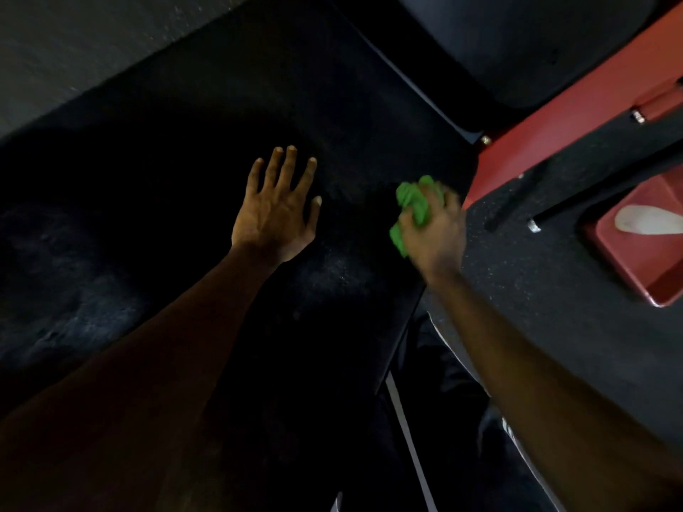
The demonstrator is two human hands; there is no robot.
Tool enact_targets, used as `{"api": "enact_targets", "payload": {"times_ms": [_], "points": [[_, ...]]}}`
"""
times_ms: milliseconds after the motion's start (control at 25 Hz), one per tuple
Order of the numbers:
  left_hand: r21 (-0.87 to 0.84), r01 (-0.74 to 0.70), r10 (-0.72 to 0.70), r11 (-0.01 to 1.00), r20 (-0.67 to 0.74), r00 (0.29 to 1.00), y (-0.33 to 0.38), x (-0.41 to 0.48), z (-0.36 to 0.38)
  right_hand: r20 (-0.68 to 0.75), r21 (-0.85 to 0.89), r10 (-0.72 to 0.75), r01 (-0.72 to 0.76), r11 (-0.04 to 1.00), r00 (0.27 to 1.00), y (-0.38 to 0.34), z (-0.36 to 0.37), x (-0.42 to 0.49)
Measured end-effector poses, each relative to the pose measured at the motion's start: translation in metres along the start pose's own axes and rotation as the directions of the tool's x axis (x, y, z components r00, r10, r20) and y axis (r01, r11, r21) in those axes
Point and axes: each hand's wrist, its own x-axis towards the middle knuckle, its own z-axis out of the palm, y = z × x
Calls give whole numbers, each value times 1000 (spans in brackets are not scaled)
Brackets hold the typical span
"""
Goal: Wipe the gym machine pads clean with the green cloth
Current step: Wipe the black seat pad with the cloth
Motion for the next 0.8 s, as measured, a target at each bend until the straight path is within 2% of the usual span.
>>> {"api": "enact_targets", "payload": {"times_ms": [80, 160, 280, 400, 520, 600, 680, 760, 800], "points": [[1, -8, 8, 1000, -2, 1000, 1, 1, 2, -31, 22, 163, -162, 987, 986, 7, 1, 36], [2, -7, 7, 1000, 1, 1000, 1, 1, 3, -13, 73, 192, -190, 979, 981, 1, -1, 24], [-63, 20, -22, 998, -20, 1000, 2, 1, 1, 41, 143, 6, -12, 990, 999, -17, -10, -59], [-117, -27, 18, 993, -78, 997, 23, 7, 1, 157, 119, -212, 194, 974, 965, -19, -16, -133], [-109, -92, 87, 990, -53, 995, 50, 16, 9, 131, 51, -280, 276, 960, 951, -1, -12, -84], [-83, -77, 76, 994, -24, 997, 56, 20, 17, 81, 1, -196, 196, 981, 977, 6, -5, -22], [-37, -66, 66, 997, -17, 998, 57, 20, 21, 26, 28, 8, -9, 1000, 1000, 9, 0, 30], [-14, -67, 67, 998, -16, 998, 58, 20, 21, 12, 72, 180, -181, 981, 984, 2, 1, 41], [-15, -66, 66, 998, -14, 998, 59, 20, 20, 28, 85, 212, -213, 973, 977, -6, 0, 29]]}}
